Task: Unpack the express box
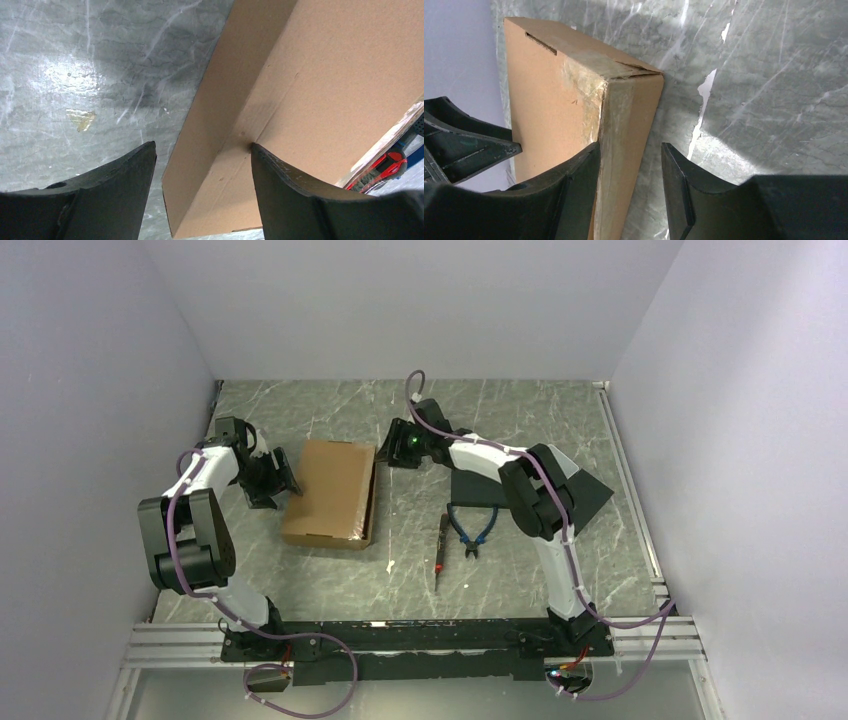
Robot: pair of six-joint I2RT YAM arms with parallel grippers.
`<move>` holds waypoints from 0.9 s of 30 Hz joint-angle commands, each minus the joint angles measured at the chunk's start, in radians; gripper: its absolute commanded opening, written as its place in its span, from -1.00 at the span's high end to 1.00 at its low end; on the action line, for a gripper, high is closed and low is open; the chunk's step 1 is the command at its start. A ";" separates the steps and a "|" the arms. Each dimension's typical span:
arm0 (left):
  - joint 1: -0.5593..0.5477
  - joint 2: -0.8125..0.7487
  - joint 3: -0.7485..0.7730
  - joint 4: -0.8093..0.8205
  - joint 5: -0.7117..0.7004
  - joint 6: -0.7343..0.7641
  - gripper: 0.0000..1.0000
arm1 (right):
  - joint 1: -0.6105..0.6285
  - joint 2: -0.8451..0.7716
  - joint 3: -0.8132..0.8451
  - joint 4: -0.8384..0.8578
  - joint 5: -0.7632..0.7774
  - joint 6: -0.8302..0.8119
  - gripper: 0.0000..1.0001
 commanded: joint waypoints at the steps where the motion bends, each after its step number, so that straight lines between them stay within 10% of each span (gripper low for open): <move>1: -0.004 0.031 0.011 -0.008 -0.046 0.032 -0.48 | -0.025 -0.008 -0.012 0.031 0.027 0.008 0.02; 27: -0.004 0.036 0.011 -0.008 -0.051 0.035 -0.49 | -0.083 -0.044 -0.181 0.068 0.064 -0.028 0.19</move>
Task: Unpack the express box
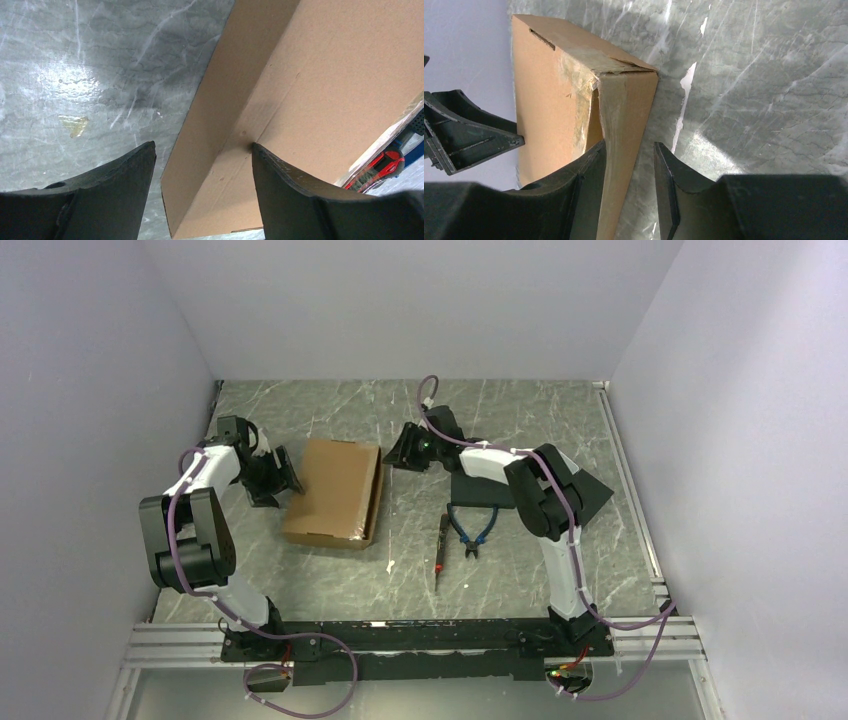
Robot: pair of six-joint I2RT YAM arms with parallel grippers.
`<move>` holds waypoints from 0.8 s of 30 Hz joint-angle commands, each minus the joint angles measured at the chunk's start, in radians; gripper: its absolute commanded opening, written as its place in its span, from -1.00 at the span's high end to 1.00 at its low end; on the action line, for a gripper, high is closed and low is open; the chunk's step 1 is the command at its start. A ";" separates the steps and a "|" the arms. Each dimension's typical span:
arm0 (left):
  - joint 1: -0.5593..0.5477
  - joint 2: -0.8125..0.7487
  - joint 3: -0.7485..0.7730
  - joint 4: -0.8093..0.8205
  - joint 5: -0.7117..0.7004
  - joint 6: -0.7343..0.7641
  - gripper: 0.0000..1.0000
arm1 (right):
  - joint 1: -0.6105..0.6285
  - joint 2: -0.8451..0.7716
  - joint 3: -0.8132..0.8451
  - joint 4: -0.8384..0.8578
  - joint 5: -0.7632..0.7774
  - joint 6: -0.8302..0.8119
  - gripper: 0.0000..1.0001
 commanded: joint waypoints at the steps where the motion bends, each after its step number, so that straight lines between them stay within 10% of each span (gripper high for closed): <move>1: 0.001 0.027 0.005 -0.014 -0.057 0.035 -0.49 | -0.033 -0.004 -0.007 -0.114 0.116 -0.068 0.18; 24: -0.016 0.065 0.014 -0.029 -0.095 0.041 -0.48 | 0.105 0.173 0.514 -0.481 0.567 -0.310 0.20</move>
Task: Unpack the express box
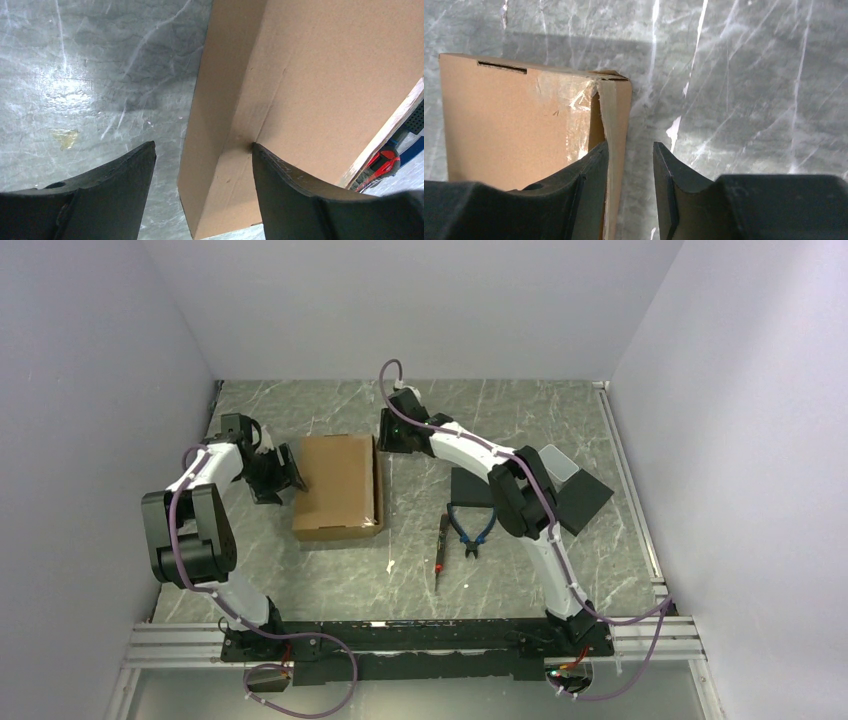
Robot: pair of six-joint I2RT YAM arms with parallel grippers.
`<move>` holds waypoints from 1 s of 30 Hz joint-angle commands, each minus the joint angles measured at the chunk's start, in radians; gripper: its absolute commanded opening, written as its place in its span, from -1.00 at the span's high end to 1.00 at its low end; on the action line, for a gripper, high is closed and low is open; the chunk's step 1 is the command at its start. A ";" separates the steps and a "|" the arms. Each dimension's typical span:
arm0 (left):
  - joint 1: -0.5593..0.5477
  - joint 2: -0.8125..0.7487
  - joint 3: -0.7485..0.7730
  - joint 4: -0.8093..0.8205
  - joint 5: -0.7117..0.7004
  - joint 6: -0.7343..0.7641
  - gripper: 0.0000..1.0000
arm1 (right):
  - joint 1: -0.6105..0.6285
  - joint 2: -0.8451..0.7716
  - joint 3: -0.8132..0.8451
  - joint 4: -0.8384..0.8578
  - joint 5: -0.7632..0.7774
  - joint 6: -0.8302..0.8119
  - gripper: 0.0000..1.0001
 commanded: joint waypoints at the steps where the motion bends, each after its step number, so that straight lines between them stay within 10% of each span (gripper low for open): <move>1: -0.004 0.043 -0.002 -0.043 -0.112 0.044 -0.48 | 0.011 0.056 0.088 -0.017 0.200 -0.167 0.20; 14: -0.014 0.060 0.001 -0.051 -0.134 0.049 -0.47 | 0.034 0.145 0.183 0.116 0.235 -0.392 0.10; 30: -0.016 0.069 0.001 -0.057 -0.145 0.052 -0.47 | -0.059 0.091 0.014 0.288 -0.080 -0.074 0.51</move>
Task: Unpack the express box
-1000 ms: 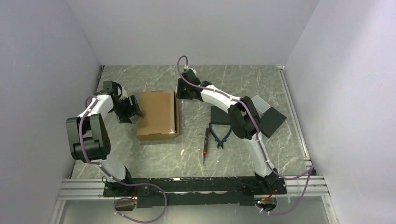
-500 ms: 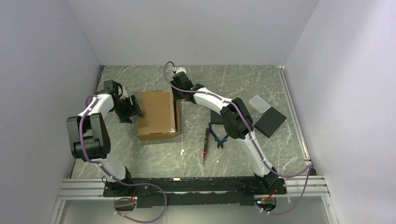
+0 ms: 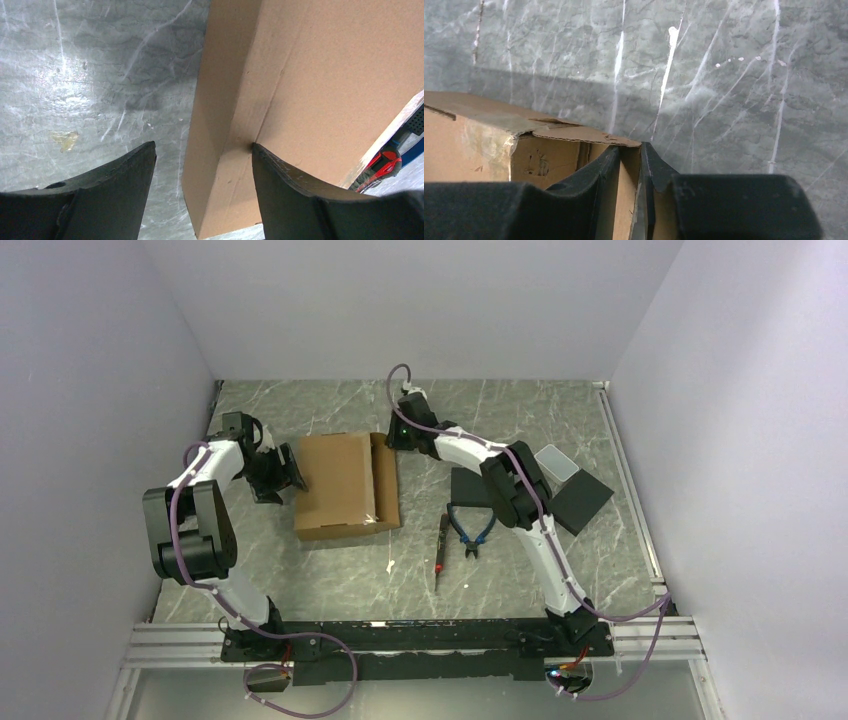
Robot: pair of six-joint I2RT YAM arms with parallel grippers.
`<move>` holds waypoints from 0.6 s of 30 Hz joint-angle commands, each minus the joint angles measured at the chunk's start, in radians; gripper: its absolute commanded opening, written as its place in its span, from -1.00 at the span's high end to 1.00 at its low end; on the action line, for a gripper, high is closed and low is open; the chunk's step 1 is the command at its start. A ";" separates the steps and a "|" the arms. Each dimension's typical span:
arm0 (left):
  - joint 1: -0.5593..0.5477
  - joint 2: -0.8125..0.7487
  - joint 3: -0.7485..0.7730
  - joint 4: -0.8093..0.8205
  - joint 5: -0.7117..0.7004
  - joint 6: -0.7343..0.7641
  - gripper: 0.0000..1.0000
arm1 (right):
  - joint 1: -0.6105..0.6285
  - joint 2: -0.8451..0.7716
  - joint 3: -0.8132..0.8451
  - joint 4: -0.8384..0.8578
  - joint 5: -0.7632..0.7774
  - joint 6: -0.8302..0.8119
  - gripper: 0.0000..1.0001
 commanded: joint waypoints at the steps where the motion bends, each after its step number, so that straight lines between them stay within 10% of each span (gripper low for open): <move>1: -0.004 0.036 -0.023 -0.039 -0.132 0.049 -0.47 | -0.012 -0.049 0.012 0.033 -0.082 0.017 0.47; 18: -0.004 -0.054 -0.050 0.014 -0.016 0.067 -0.52 | -0.046 -0.328 -0.483 0.141 -0.406 0.168 -0.19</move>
